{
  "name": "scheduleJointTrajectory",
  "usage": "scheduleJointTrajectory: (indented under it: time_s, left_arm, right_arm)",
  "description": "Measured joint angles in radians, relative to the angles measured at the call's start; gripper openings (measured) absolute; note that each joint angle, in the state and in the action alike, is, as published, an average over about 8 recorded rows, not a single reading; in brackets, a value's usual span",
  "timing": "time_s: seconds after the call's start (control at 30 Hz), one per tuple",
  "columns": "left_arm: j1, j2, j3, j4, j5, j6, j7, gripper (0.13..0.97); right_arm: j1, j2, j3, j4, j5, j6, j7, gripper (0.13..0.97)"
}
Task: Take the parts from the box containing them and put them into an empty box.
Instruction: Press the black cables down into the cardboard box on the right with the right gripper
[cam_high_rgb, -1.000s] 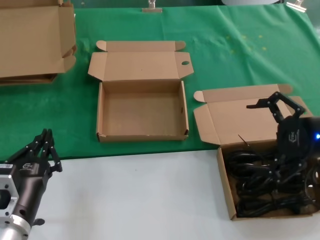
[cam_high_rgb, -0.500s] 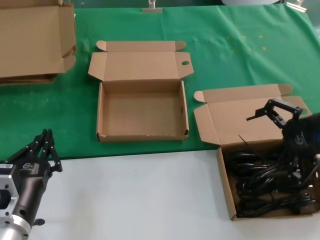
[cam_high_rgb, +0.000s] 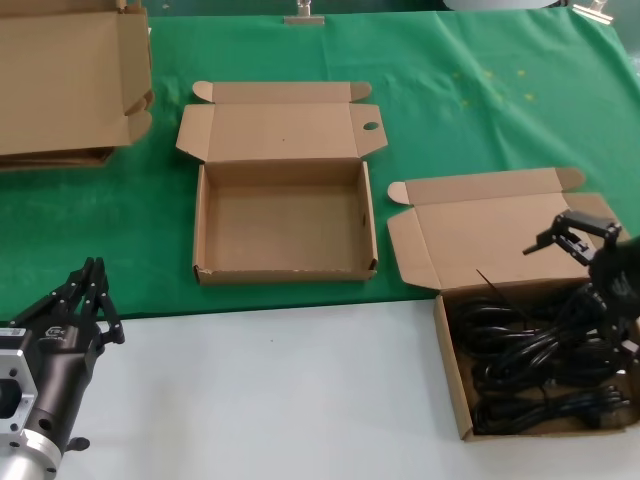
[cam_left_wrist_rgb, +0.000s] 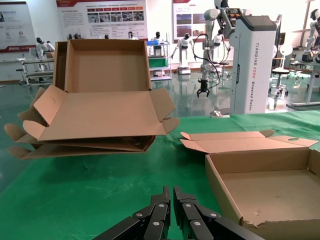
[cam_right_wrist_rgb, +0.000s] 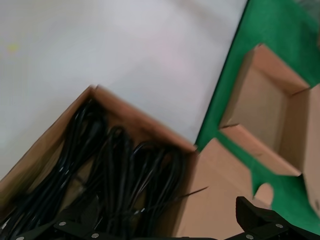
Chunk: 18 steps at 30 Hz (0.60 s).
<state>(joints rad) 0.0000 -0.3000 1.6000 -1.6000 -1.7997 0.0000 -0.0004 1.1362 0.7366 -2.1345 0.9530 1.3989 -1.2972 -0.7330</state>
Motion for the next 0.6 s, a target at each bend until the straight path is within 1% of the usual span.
scheduleJointTrajectory:
  time_s: [0.27,0.5,0.6]
  left_arm:
    - [0.000,0.000,0.000,0.000,0.000,0.000,0.000,0.172]
    - [0.000,0.000,0.000,0.000,0.000,0.000,0.000,0.172]
    - [0.000,0.000,0.000,0.000,0.000,0.000,0.000,0.172]
  right_arm:
    - [0.008,-0.021,-0.010,-0.073,-0.039,0.046,-0.064,0.965]
    - [0.009,-0.041,-0.006,-0.129,-0.044,0.072,-0.108,0.965]
    - [0.005,-0.046,-0.004,-0.142,-0.041,0.075,-0.117,0.947]
